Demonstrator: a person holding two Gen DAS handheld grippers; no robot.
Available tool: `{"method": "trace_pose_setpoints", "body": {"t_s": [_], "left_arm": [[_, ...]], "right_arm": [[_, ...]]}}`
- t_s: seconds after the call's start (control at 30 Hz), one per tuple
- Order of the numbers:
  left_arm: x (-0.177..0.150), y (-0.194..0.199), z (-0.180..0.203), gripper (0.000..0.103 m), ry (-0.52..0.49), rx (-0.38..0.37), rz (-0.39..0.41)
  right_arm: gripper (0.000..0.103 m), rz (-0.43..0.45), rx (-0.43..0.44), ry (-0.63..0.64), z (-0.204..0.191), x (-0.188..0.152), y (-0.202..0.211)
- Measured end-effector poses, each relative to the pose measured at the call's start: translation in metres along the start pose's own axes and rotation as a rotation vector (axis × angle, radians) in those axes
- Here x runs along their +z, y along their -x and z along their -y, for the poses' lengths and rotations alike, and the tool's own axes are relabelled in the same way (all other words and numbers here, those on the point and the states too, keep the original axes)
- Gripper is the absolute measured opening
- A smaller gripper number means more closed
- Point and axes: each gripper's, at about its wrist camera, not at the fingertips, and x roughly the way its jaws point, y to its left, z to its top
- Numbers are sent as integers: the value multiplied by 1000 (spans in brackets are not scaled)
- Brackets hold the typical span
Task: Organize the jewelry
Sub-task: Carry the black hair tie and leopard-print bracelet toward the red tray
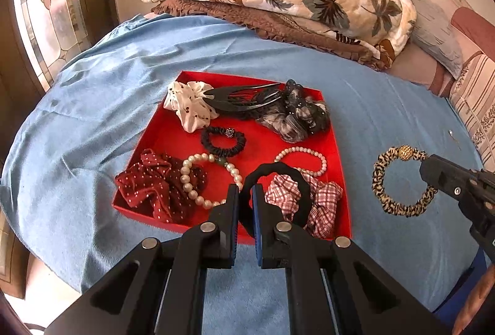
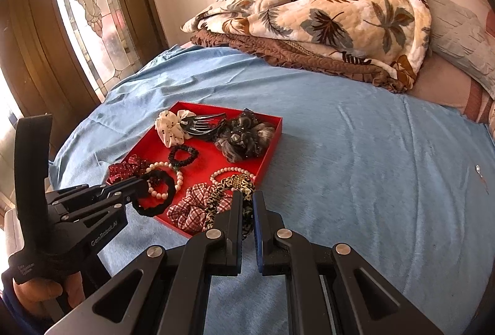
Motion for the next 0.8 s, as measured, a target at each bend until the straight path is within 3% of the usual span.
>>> {"method": "trace_pose_setpoints", "body": {"t_s": [0.8], "left_arm": [[28, -33, -39, 8, 82, -47, 0]], "right_arm": [[7, -38, 12, 23, -21, 17, -38]]}}
